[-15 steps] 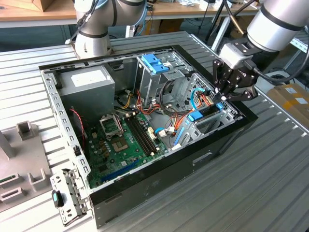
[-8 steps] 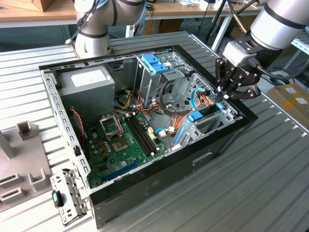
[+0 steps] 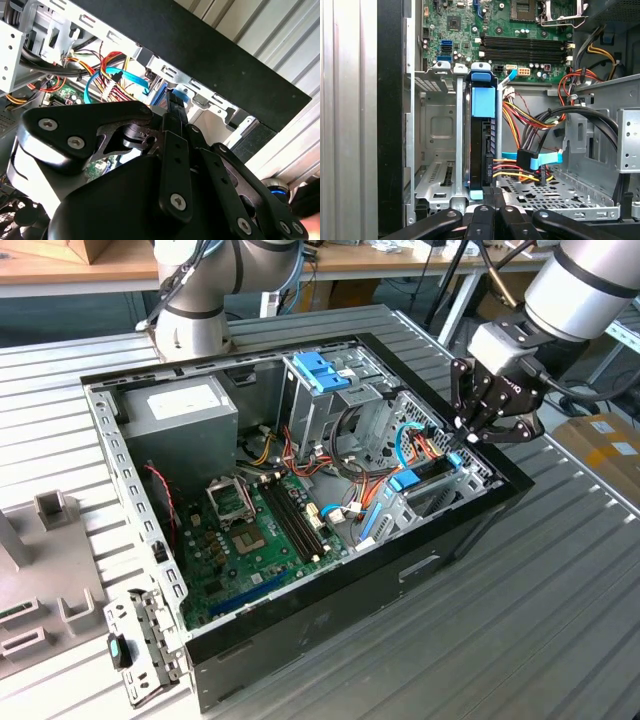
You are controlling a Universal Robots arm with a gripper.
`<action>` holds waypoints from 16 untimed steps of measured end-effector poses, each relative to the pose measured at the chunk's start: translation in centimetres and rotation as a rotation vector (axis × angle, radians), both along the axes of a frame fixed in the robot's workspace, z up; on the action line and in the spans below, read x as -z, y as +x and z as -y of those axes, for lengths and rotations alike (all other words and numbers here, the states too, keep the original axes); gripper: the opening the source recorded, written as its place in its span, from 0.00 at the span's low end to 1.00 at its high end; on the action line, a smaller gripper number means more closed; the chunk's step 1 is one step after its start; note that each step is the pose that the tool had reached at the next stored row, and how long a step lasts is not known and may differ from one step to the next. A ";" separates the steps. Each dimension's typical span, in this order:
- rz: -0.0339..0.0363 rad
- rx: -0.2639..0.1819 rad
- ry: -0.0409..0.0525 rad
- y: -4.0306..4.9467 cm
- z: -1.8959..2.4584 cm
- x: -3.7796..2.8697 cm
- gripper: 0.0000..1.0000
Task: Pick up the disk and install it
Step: 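Insert the second disk wire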
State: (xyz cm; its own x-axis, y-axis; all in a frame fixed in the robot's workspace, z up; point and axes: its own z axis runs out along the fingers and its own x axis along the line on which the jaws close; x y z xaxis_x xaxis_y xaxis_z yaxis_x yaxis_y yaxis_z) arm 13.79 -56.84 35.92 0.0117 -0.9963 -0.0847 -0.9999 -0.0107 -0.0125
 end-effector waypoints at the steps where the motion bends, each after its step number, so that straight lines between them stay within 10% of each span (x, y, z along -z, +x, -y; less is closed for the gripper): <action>1: 0.0000 0.000 0.0000 0.00 0.00 0.00 0.10; 16: 0.0000 0.000 0.0000 -1.67 0.00 0.71 0.10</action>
